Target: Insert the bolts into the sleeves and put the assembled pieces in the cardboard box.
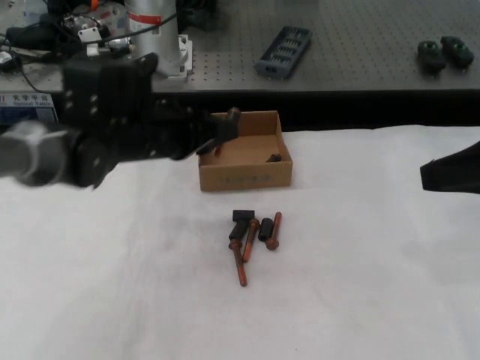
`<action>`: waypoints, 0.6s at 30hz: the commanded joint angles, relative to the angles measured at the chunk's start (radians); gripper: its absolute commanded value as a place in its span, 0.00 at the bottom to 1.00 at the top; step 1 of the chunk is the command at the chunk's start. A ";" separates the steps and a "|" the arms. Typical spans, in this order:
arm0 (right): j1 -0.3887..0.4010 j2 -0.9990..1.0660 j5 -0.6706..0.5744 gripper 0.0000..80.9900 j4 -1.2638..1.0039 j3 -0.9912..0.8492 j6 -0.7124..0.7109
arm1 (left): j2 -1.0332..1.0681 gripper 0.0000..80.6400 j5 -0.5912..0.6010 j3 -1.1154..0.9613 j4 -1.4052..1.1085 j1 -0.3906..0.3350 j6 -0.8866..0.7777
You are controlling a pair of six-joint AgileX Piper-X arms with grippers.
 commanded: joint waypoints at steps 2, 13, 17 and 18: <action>-0.008 -0.009 0.020 0.03 0.005 -0.006 -0.028 | 0.217 0.01 0.016 -0.297 0.081 0.020 0.055; -0.008 -0.009 0.034 0.03 0.005 -0.006 -0.039 | 0.506 0.00 0.007 -0.675 0.317 0.032 0.111; -0.008 -0.009 0.034 0.03 0.005 -0.006 -0.039 | 0.533 0.14 -0.068 -0.698 0.370 0.032 0.138; -0.008 -0.009 0.034 0.03 0.005 -0.006 -0.039 | 0.534 0.20 -0.076 -0.698 0.372 0.032 0.137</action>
